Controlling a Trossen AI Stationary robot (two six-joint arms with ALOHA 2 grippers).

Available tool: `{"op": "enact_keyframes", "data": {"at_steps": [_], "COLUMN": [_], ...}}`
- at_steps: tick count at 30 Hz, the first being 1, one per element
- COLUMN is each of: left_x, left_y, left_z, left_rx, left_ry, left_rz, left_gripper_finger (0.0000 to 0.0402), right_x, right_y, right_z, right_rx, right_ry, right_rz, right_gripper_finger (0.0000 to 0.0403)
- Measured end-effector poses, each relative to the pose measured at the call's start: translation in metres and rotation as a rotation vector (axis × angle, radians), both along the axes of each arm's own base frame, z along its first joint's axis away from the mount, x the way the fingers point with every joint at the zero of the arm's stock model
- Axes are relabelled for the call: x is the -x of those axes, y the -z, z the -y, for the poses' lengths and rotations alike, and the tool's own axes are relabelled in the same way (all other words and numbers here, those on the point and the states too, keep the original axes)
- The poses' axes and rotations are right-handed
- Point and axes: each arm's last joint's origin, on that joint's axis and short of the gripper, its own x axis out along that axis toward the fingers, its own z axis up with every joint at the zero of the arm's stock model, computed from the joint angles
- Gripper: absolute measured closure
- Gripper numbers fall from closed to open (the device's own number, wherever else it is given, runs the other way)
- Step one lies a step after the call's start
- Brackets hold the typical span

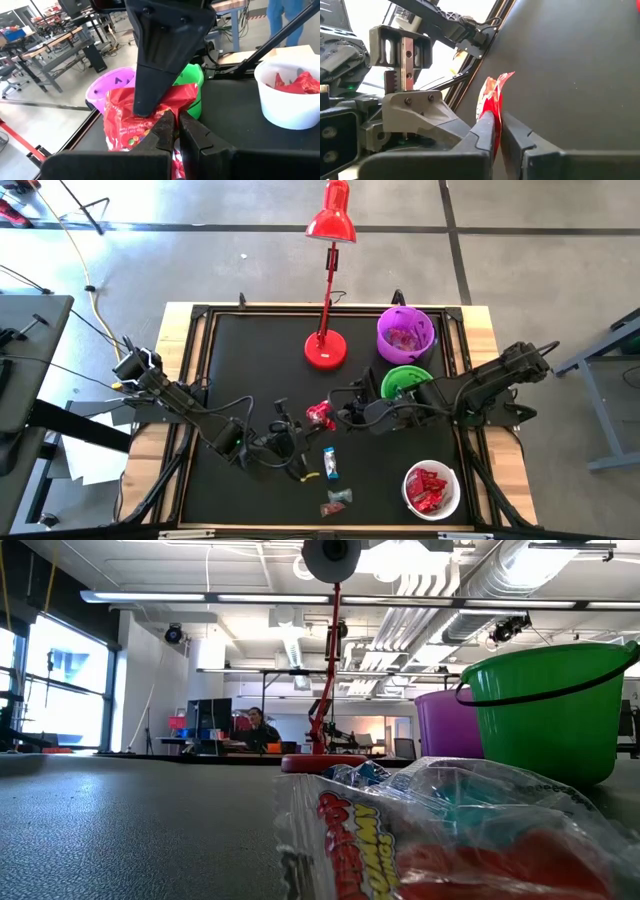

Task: Organize candy in baskets
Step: Put the red candy into the white bucket

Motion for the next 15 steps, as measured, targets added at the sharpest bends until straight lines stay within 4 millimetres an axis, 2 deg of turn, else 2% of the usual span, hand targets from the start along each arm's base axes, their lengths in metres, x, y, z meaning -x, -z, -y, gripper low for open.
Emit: {"op": "enact_keyframes", "data": {"at_steps": [10, 15], "left_x": [0.0010, -0.0006], "left_y": [-0.0008, -0.0002], "left_z": [0.0026, 0.0033], "left_rx": [0.079, 0.136], "left_ry": [-0.008, 0.051], "left_rz": [0.044, 0.037], "left_gripper_finger": [0.0400, 0.0369], "right_x": [0.0000, 0.0003], "right_y": [-0.0002, 0.0003], "right_z": [-0.0005, -0.0008], "right_rx": [0.000, 0.017], "right_ry": [-0.009, -0.020], "right_rz": [0.000, -0.007], "right_gripper_finger": [0.0398, 0.0400]}}
